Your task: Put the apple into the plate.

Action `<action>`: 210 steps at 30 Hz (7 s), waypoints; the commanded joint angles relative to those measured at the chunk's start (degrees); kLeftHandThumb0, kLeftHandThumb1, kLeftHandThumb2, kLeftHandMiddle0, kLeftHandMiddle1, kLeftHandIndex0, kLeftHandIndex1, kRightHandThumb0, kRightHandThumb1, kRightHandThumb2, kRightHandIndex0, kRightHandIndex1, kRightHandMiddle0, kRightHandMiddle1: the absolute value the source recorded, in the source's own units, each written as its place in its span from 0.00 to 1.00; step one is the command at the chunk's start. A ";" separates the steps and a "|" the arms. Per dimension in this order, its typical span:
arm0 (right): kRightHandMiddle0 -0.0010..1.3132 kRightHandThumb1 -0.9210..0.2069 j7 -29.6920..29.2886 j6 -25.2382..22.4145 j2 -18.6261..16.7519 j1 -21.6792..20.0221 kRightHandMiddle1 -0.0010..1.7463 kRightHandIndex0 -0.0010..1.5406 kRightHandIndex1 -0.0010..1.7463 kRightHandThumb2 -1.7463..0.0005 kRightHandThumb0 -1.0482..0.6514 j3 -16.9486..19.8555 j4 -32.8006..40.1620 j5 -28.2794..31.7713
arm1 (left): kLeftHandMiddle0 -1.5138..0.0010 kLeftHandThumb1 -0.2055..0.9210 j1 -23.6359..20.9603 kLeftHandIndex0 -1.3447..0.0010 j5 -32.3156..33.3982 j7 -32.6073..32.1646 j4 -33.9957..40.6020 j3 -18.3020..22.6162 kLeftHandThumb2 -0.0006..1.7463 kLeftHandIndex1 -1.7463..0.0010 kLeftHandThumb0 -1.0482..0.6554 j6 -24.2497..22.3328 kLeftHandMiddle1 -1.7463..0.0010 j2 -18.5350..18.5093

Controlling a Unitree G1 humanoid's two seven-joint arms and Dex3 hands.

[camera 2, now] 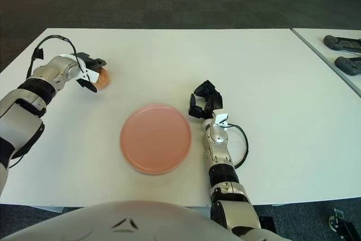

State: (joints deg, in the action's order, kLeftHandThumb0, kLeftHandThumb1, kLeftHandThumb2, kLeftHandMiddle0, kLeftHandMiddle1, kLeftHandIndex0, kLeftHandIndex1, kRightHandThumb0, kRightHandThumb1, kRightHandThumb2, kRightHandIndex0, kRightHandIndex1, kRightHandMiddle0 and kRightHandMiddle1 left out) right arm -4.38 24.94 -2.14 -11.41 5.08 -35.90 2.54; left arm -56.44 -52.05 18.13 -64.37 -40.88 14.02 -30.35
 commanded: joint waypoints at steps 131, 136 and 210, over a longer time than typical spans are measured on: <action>0.46 0.53 3.16 0.82 -0.63 3.41 1.00 0.73 1.00 0.26 0.34 1.55 -4.56 1.16 | 0.58 0.36 6.39 0.53 -6.75 -43.14 -7.54 -6.73 0.79 0.07 0.61 3.43 0.05 2.70; 0.46 0.53 3.38 0.88 -0.69 3.43 1.00 0.74 1.00 0.26 0.34 1.55 -4.60 1.27 | 0.58 0.36 6.74 0.53 -5.62 -45.34 -7.11 -5.66 0.79 0.06 0.61 5.00 0.05 2.64; 0.50 0.59 -2.32 -2.95 -1.15 1.28 1.00 0.75 1.00 0.21 0.33 1.00 -6.20 -1.40 | 0.42 0.15 25.61 0.51 38.90 -5.27 68.22 29.76 0.97 0.00 0.61 -4.30 0.04 10.65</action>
State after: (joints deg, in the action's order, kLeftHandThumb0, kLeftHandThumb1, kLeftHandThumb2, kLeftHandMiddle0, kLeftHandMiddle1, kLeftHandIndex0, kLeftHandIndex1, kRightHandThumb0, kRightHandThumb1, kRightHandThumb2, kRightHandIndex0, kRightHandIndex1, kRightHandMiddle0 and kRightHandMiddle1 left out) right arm -5.98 26.24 -2.56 -12.86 6.05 -39.19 1.16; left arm -32.20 -14.58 10.73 1.38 -11.23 9.73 -19.74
